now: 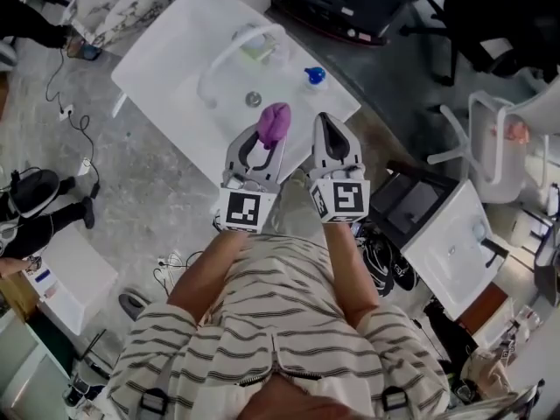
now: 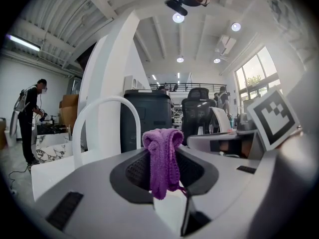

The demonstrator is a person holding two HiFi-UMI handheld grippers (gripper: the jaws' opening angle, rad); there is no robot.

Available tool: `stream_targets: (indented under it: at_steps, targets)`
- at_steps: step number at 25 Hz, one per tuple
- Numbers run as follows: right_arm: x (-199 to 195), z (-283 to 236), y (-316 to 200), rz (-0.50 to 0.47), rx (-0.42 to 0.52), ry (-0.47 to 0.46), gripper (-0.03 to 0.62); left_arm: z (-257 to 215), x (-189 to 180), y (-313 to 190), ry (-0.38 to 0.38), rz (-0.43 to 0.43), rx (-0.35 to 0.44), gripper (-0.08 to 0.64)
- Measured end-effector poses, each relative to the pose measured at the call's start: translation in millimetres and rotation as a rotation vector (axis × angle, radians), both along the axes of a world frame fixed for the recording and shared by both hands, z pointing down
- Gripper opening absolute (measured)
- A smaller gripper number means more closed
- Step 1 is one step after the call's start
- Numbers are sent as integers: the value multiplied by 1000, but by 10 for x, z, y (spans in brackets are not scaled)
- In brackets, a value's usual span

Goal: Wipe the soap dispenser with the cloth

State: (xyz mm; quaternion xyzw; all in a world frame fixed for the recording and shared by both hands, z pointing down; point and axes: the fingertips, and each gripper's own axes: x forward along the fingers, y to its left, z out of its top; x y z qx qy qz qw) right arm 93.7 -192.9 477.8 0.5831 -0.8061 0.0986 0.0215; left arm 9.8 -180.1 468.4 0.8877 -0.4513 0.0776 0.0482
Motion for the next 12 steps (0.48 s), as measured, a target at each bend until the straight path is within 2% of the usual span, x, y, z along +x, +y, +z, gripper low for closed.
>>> stream_targets:
  at_steps: [5,12]
  targets:
    - [26,256,-254,1,-23,34,9,151,17,-202,6,-28,-16,118]
    - [88,593,-505,5,-62,37,64,296,63,-313,9,-48,-38,118]
